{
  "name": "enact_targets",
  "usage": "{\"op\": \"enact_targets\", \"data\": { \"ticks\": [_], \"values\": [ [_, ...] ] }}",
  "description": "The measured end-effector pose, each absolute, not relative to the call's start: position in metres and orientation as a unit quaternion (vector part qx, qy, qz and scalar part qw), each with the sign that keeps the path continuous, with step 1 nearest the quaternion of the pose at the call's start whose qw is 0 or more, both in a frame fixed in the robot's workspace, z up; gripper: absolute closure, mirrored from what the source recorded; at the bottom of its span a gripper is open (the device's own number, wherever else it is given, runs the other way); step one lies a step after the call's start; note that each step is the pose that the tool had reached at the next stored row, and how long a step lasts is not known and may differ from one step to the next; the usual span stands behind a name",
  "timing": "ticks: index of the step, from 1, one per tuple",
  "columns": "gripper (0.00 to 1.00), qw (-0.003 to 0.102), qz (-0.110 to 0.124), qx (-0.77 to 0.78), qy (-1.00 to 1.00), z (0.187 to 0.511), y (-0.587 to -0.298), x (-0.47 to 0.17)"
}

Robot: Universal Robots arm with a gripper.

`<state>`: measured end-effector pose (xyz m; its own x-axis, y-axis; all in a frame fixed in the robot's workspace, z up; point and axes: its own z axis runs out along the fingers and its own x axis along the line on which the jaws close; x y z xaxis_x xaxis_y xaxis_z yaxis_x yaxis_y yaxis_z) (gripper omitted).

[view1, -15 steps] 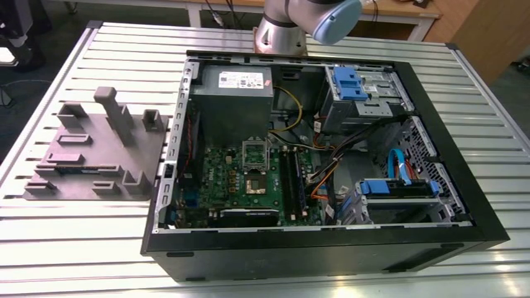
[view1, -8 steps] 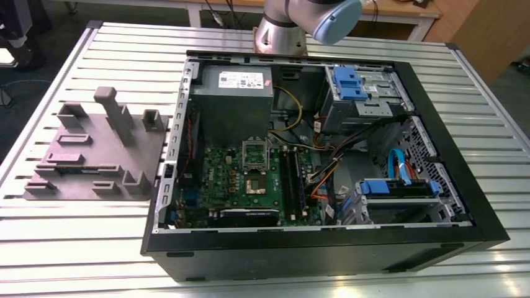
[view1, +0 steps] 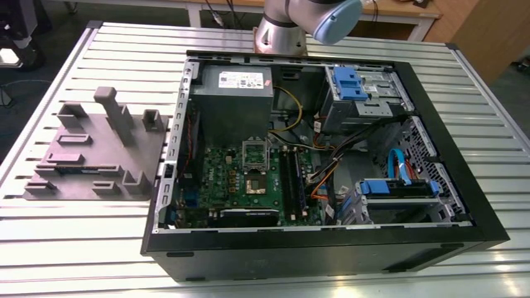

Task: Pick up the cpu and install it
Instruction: 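Pick up the cpu and move it towards the insertion slot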

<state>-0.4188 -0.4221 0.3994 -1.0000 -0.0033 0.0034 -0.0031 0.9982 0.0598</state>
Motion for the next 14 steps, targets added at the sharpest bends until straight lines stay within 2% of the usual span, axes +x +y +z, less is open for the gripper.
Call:
{"op": "enact_targets", "data": {
  "ticks": [14],
  "values": [
    [0.53, 0.002, -0.029, 0.001, -1.000, 0.3991, -0.4301, -0.4148]
  ]
}}
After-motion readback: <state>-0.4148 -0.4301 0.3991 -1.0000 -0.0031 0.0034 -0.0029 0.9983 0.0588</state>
